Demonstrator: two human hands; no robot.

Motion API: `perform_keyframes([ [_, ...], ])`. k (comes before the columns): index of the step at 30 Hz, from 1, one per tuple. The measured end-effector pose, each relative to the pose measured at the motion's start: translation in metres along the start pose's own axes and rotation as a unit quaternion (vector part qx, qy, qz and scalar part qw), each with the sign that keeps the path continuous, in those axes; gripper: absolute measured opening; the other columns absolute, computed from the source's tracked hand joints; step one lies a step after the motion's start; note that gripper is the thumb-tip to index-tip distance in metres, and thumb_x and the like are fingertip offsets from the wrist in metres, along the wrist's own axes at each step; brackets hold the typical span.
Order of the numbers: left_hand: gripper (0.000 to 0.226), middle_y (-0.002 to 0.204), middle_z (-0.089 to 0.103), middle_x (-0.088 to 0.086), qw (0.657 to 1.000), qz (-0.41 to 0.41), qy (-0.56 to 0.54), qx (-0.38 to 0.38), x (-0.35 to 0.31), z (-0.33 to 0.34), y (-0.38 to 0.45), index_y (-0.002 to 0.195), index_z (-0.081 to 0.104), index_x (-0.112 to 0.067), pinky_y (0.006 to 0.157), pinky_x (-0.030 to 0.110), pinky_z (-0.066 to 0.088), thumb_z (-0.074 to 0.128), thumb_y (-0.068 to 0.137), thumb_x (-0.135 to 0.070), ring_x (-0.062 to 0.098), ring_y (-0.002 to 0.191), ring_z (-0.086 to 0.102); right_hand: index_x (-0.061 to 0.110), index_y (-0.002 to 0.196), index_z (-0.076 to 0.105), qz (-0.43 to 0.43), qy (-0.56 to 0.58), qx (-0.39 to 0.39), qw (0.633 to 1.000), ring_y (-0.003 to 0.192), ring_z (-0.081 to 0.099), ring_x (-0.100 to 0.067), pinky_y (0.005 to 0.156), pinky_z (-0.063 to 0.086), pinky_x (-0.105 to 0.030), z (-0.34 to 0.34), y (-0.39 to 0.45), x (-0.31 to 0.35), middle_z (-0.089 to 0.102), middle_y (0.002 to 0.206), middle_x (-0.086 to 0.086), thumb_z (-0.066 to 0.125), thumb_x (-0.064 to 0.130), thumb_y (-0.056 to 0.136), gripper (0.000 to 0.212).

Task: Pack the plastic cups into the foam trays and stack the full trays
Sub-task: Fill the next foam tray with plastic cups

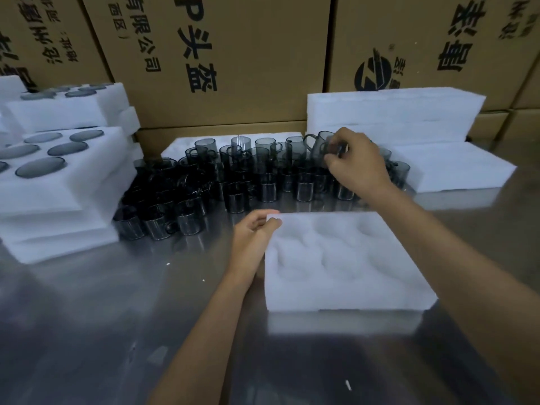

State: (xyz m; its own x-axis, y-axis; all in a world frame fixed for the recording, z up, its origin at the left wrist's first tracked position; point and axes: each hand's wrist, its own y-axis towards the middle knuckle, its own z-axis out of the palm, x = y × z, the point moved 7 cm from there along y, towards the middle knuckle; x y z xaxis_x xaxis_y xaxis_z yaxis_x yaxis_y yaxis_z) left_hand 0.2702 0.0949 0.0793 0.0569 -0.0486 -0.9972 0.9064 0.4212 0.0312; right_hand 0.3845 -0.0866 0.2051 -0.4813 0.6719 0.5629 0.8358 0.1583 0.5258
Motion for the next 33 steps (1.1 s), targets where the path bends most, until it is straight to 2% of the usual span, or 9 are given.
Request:
perform_keyframes([
  [4, 0.014, 0.098, 0.075, 0.005, 1.000, 0.002, -0.009, -0.010, -0.003, -0.001, -0.015, 0.100, 0.074, -0.016, 0.088, 0.039, 0.055, 0.069, 0.088, -0.011, 0.026, 0.099, 0.070, 0.022, 0.079, 0.059, 0.044, 0.125, 0.003, 0.991, 0.079, 0.062, -0.015, 0.074, 0.048, -0.029, -0.021, -0.068, 0.004, 0.065, 0.095, -0.001, 0.071, 0.019, 0.079, 0.012],
  [8, 0.026, 0.112, 0.073, 0.004, 0.998, 0.031, -0.030, -0.048, -0.011, -0.002, -0.034, 0.120, 0.069, -0.011, 0.097, 0.034, 0.053, 0.065, 0.095, -0.014, 0.018, 0.109, 0.068, 0.025, 0.073, 0.057, 0.041, 0.157, 0.059, 0.985, 0.080, 0.055, -0.003, 0.069, 0.039, -0.011, -0.021, -0.110, 0.017, 0.060, 0.097, 0.005, 0.073, 0.029, 0.070, 0.017],
  [11, 0.025, 0.117, 0.071, 0.002, 0.995, 0.085, -0.008, -0.055, -0.021, -0.005, -0.050, 0.122, 0.067, -0.010, 0.095, 0.026, 0.053, 0.057, 0.099, -0.012, 0.013, 0.110, 0.066, 0.023, 0.072, 0.057, 0.039, 0.186, 0.075, 0.979, 0.087, 0.058, -0.011, 0.077, 0.045, -0.025, -0.020, -0.129, 0.022, 0.060, 0.098, 0.008, 0.061, 0.048, 0.054, 0.031],
  [13, 0.024, 0.116, 0.071, -0.002, 0.992, 0.116, 0.029, -0.049, -0.028, -0.008, -0.057, 0.119, 0.069, -0.012, 0.098, 0.028, 0.052, 0.056, 0.100, -0.012, 0.013, 0.111, 0.065, 0.022, 0.071, 0.057, 0.035, 0.185, 0.080, 0.979, 0.090, 0.059, -0.012, 0.074, 0.045, -0.029, -0.016, -0.138, 0.021, 0.060, 0.100, 0.012, 0.061, 0.042, 0.057, 0.026],
  [17, 0.020, 0.122, 0.069, -0.012, 0.987, 0.145, 0.061, -0.014, -0.040, -0.007, -0.062, 0.112, 0.073, -0.020, 0.110, 0.038, 0.043, 0.059, 0.098, -0.017, 0.003, 0.120, 0.059, 0.025, 0.077, 0.056, -0.010, 0.173, 0.107, 0.979, 0.096, 0.056, -0.005, 0.075, 0.038, -0.022, -0.010, -0.150, 0.019, 0.054, 0.110, 0.025, 0.070, 0.026, 0.070, 0.016],
  [21, 0.012, 0.120, 0.070, -0.012, 0.985, 0.150, 0.064, 0.055, -0.043, 0.004, -0.064, 0.096, 0.075, -0.013, 0.116, 0.045, 0.034, 0.064, 0.095, -0.015, 0.004, 0.128, 0.053, 0.034, 0.096, 0.051, -0.020, 0.179, 0.111, 0.977, 0.102, 0.053, -0.001, 0.080, 0.042, -0.021, -0.012, -0.154, 0.018, 0.054, 0.112, 0.023, 0.079, 0.031, 0.077, 0.034],
  [25, 0.008, 0.118, 0.071, -0.009, 0.988, 0.137, 0.028, 0.066, -0.041, 0.004, -0.065, 0.083, 0.074, -0.010, 0.118, 0.046, 0.028, 0.069, 0.089, -0.008, 0.002, 0.131, 0.049, 0.037, 0.119, 0.046, 0.045, 0.183, 0.065, 0.980, 0.099, 0.053, 0.001, 0.076, 0.040, -0.011, -0.014, -0.153, 0.005, 0.054, 0.114, 0.018, 0.083, 0.036, 0.076, 0.057],
  [29, 0.012, 0.121, 0.069, -0.013, 0.986, 0.111, 0.026, 0.121, -0.039, 0.011, -0.067, 0.077, 0.077, -0.011, 0.117, 0.044, 0.032, 0.071, 0.086, -0.004, -0.001, 0.125, 0.055, 0.031, 0.102, 0.061, 0.084, 0.218, 0.078, 0.969, 0.078, 0.059, 0.000, 0.071, 0.042, -0.008, -0.009, -0.149, -0.006, 0.068, 0.092, 0.009, 0.078, 0.020, 0.082, 0.028],
  [33, 0.020, 0.117, 0.068, -0.004, 0.983, 0.141, 0.048, 0.105, -0.049, 0.014, -0.072, 0.087, 0.066, -0.016, 0.108, 0.046, 0.044, 0.081, 0.078, -0.008, 0.009, 0.116, 0.062, 0.040, 0.097, 0.061, 0.077, 0.231, 0.085, 0.966, 0.080, 0.060, 0.007, 0.072, 0.040, -0.002, -0.010, -0.148, -0.005, 0.071, 0.093, 0.012, 0.072, 0.016, 0.086, 0.028],
])
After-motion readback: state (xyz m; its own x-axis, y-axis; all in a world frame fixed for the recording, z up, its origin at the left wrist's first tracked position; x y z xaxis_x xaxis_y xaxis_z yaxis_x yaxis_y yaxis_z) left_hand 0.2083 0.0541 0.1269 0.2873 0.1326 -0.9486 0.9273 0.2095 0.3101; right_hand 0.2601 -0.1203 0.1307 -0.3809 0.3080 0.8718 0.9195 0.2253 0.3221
